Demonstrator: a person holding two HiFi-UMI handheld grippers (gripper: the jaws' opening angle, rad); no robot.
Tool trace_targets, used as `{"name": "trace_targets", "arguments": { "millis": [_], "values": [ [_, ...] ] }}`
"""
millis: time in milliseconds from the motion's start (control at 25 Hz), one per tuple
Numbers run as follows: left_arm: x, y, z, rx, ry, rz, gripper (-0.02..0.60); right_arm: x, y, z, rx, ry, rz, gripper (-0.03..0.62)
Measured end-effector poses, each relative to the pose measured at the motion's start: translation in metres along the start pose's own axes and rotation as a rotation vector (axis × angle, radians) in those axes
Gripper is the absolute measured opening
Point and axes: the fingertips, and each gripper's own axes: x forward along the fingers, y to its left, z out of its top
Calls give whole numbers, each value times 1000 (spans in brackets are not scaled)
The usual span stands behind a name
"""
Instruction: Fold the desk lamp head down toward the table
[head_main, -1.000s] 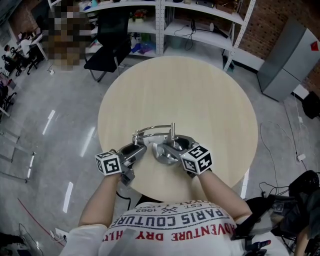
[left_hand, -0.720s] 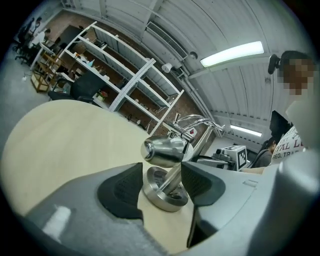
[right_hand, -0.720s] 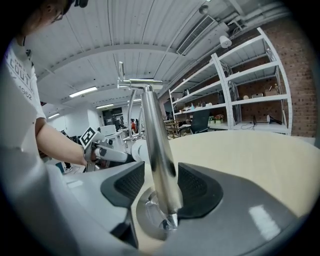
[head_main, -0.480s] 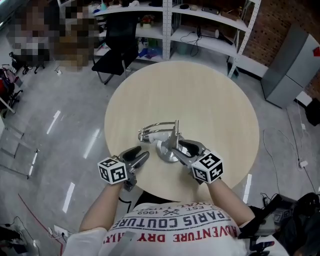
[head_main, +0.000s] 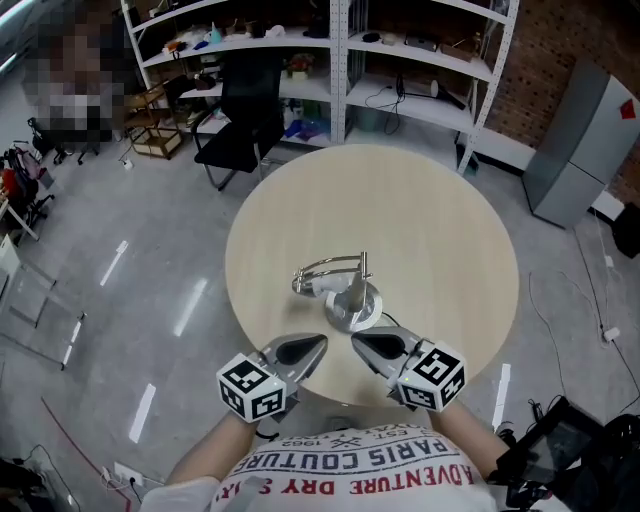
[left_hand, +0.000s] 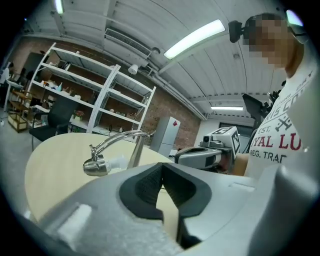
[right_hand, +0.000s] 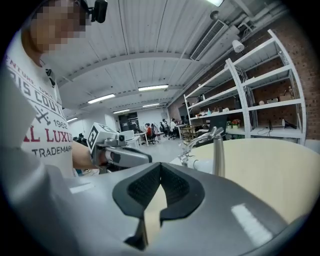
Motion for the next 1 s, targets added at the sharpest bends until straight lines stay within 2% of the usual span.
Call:
{"name": "trace_targets", "arguments": {
  "millis": [120,240,440,720,1000],
  "values": [
    [-25,-14,3,38,5,28,0,3,36,-7,-6,8,21,6],
    [-53,-29,6,95,52,77,0,3,73,-3,4,-11,20,6],
    [-99,-67,-6,202,112,59,0,-7,134,-6,40,-49,13,6],
    [-119,-106,-32,204,127,14,0,-21,176,-23,42,-52,-19,6],
    [-132,-131,-29,227,119,-12,0,-36,195,-21,28,-75,-61,5]
  ]
}}
